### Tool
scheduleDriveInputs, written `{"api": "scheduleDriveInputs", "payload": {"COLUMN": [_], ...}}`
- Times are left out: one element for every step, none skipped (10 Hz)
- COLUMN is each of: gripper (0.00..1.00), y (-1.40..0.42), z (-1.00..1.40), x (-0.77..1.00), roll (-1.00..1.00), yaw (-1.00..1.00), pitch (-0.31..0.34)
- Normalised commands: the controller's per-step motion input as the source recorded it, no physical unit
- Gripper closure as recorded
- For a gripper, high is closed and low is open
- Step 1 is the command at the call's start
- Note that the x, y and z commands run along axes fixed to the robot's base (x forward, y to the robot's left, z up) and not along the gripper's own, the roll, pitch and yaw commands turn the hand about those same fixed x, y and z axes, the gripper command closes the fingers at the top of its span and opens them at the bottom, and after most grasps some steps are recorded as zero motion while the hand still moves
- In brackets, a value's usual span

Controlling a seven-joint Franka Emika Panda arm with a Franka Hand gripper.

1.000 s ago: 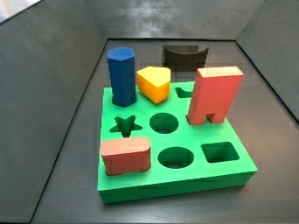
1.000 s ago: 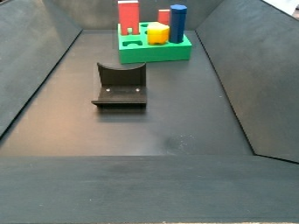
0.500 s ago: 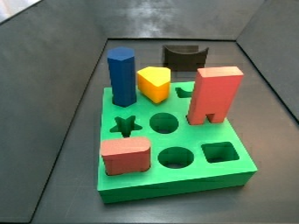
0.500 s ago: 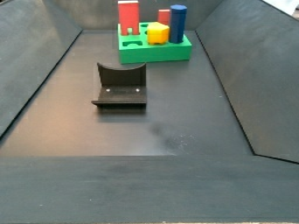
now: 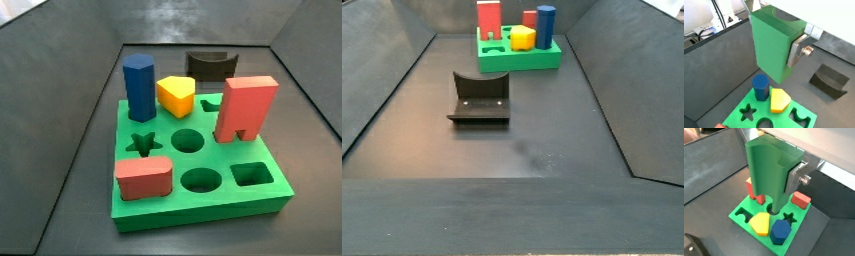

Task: Pick up the arch object. Move up. Rotate the arch object. Move to above the board. Insert the arch object.
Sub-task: Insert the arch object.

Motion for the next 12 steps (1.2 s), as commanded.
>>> {"api": "scheduleDriveInputs", "payload": {"gripper": [1.0, 1.0, 1.0, 1.0, 1.0, 1.0, 1.0, 1.0, 1.0, 1.0, 1.0, 1.0], "y": [0.03, 0.02, 0.05, 0.05, 0.03, 0.0, -0.07, -0.07, -0.07, -0.19, -0.17, -0.14], "z": [-0.17, -0.11, -0.09, 0.0, 0.0, 0.0, -0.03, -0.17, -0.09, -0.33, -0.42, -0.43], "x": [0.93, 0.95, 0.95, 0.92, 0.91, 0.93, 1.0, 1.0, 1.0, 1.0, 1.0, 1.0], "roll": [0.03, 0.04, 0.02, 0.1, 0.14, 0.17, 0.23, 0.1, 0.06, 0.01, 0.0, 0.0], "yaw": [0.37, 0.34, 0.36, 0.36, 0.36, 0.31, 0.13, 0.04, 0.01, 0.0, 0.0, 0.0], "pitch": [0.094, 0.076, 0.066, 0.056, 0.051, 0.044, 0.044, 0.0, -0.029, 0.0, 0.0, 0.0]}}
